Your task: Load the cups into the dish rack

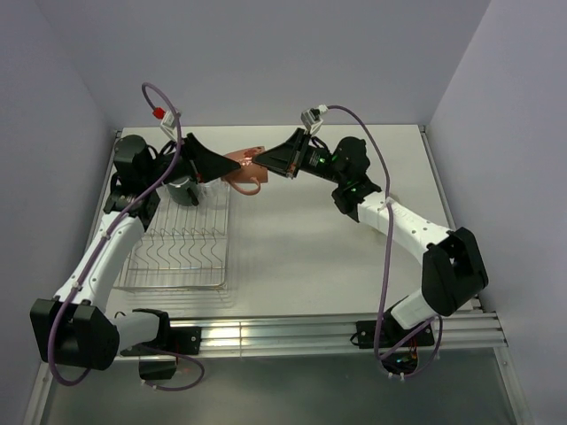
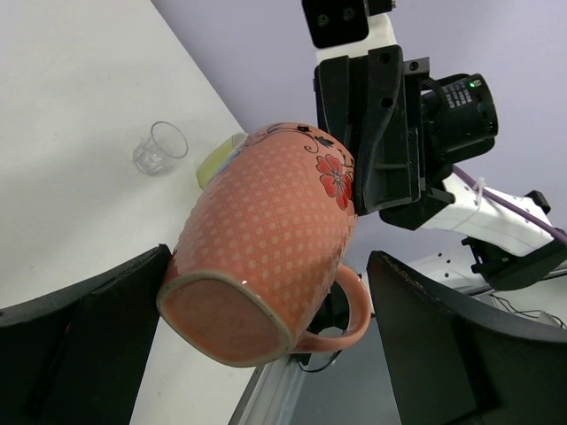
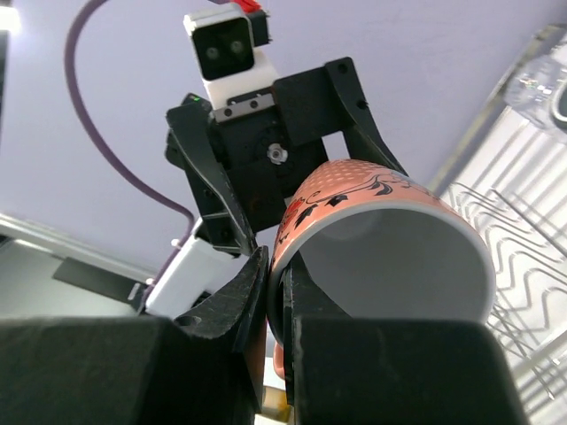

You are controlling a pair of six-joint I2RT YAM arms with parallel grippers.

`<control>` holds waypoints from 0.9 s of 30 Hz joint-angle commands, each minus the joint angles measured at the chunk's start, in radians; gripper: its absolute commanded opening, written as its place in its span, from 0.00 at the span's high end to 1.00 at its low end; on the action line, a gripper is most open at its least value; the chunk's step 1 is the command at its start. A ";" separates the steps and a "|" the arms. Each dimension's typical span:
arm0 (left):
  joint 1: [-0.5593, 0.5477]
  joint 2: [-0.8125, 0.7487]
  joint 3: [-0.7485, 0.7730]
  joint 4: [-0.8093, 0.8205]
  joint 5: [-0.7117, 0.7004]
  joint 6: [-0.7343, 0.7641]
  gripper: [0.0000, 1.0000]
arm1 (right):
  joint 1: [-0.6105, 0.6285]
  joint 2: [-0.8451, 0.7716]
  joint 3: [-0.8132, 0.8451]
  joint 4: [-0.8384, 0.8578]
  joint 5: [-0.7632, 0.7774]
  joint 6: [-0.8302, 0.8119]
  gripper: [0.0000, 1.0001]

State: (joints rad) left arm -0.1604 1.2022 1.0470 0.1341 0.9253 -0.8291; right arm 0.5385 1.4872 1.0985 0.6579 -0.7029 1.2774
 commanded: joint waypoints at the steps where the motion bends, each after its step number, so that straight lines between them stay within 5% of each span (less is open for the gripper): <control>1: -0.014 -0.053 -0.002 0.078 0.084 -0.054 0.01 | -0.003 -0.001 0.017 0.244 0.009 0.069 1.00; 7: -0.022 -0.050 0.011 0.055 0.096 -0.058 0.04 | -0.003 0.010 0.017 0.284 0.017 0.086 1.00; 18: -0.025 -0.053 0.021 0.055 0.083 -0.071 0.28 | 0.002 0.048 0.021 0.344 -0.021 0.120 1.00; 27: -0.030 -0.058 0.033 0.065 0.070 -0.082 1.00 | 0.011 0.053 -0.002 0.332 -0.030 0.097 1.00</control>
State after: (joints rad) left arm -0.1696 1.1816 1.0470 0.1524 0.9520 -0.8814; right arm 0.5358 1.5398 1.0916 0.8913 -0.7425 1.3899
